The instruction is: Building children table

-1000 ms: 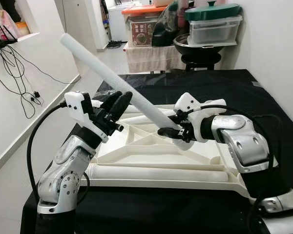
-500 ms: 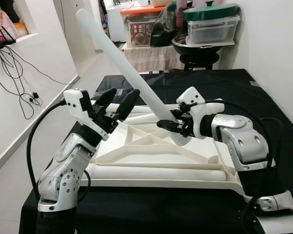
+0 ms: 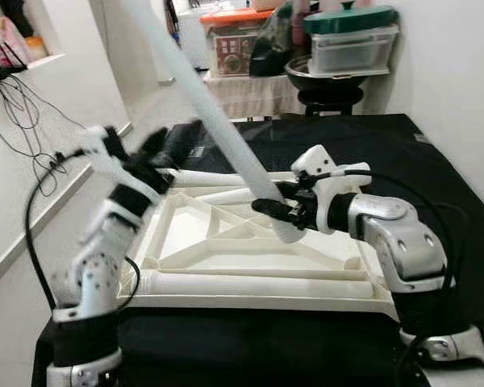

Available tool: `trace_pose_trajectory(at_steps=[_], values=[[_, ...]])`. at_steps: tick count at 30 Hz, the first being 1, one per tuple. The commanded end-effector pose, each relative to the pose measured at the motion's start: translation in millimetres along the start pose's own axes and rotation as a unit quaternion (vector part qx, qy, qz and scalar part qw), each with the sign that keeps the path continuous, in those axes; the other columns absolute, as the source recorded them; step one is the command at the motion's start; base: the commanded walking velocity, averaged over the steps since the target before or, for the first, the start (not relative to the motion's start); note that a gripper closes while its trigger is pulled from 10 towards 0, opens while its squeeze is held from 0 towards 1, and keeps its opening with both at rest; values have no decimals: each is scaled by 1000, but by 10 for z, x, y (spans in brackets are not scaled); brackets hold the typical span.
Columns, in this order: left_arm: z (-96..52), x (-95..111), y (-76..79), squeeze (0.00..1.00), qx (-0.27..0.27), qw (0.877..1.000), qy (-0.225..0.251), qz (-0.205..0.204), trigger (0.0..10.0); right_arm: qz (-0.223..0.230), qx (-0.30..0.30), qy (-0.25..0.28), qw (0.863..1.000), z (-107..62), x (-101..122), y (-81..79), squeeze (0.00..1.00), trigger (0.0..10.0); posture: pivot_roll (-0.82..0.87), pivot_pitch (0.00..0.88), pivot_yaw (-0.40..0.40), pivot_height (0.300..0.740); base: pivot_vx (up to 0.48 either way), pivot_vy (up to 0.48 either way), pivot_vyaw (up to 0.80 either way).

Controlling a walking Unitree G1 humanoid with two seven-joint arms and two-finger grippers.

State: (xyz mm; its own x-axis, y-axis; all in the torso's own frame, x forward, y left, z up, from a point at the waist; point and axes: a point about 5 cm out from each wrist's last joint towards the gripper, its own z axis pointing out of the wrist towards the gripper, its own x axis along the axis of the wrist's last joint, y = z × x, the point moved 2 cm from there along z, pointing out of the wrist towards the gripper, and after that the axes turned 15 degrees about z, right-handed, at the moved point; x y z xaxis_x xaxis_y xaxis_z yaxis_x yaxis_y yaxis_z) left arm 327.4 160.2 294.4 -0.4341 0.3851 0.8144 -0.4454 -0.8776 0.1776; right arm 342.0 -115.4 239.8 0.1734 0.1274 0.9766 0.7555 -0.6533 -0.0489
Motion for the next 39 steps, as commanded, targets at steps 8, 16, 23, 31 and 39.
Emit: trace_pose_trajectory(at_steps=[8, 16, 23, 31, 39], values=[[60, 7, -78, 0, 4, 1000, -10, -26, 10000, -89, 30, -18, 995, 64, -80, -180, 0, 0, -52, 0, 115, 740, 0, 0, 0], [92, 1, -56, 0, -3, 998, -13, -59, 10000, -127, 19, -24, 991, 83, -97, -171, 0, 0, -51, 0, 118, 740, 0, 0, 0], [101, 28, -13, 0, -22, 995, -3, -92, 0, -158, -16, -32, 987, 114, -142, -67, 0, 2627, -50, 0, 117, 740, 0, 0, 0], [125, 99, 17, 0, -41, 995, 5, -93, 0, -173, -54, -17, 983, 149, -131, 50, 318, 10000, -47, 0, 112, 740, 0, 0, 0], [135, 137, 207, 0, -145, 987, -13, -62, 0, -138, -8, 13, 990, 206, -124, -99, 1000, 10000, -46, 0, 109, 740, 0, 0, 0]])
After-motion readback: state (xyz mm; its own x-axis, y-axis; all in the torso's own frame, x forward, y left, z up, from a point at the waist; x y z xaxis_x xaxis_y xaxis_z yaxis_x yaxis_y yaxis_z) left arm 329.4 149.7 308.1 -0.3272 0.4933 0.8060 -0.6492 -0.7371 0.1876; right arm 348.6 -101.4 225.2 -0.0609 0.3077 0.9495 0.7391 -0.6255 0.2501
